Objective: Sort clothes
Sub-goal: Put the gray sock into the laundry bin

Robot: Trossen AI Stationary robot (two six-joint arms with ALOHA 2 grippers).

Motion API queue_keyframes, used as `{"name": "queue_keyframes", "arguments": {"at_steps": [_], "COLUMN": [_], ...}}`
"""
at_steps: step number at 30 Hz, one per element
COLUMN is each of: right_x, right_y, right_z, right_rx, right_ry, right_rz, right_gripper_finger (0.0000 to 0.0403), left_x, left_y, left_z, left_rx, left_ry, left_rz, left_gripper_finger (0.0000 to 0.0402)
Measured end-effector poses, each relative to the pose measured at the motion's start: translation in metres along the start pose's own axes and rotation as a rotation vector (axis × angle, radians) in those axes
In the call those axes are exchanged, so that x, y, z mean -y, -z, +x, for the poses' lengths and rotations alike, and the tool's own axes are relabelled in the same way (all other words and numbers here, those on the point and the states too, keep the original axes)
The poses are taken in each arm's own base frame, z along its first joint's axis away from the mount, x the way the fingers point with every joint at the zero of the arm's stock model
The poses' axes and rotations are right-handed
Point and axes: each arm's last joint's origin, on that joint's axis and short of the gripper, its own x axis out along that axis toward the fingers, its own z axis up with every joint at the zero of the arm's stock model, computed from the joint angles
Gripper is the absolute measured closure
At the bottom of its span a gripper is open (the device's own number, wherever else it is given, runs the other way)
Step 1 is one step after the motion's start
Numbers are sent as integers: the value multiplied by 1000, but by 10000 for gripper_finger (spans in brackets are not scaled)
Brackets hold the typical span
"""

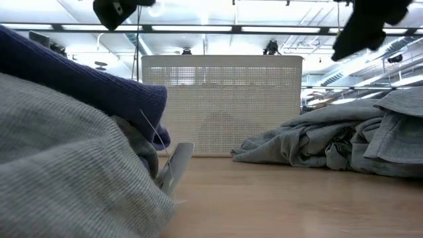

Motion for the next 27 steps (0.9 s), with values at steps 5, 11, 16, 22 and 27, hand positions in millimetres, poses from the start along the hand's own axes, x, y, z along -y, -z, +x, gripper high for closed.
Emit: {"name": "queue_keyframes", "arguments": {"at_steps": [5,11,16,22,27], "right_x": [-2,-2,-3,-7,-8], "right_y": [27,33,33,34,35], "right_z": [13,13,13,11,10], "right_rx": [-19,-28,-23,-19,-18], "right_ry": [-4,-9,-20,-49,-50], "right_rz": [10,41,43,37,30], "right_gripper_finger": [237,237,237,237,237], "left_x": [12,24,30,23,16], "left_y": [-3,-3,7,14,15], "left_z": [19,41,59,70,70], "left_rx": [-41,-109,-173,-233,-265], "left_ry": [-18,-30,15,-34,-74], "left_rz": [9,-12,-44,-125,-175], "left_gripper_finger": [400,400,400,371,304]}}
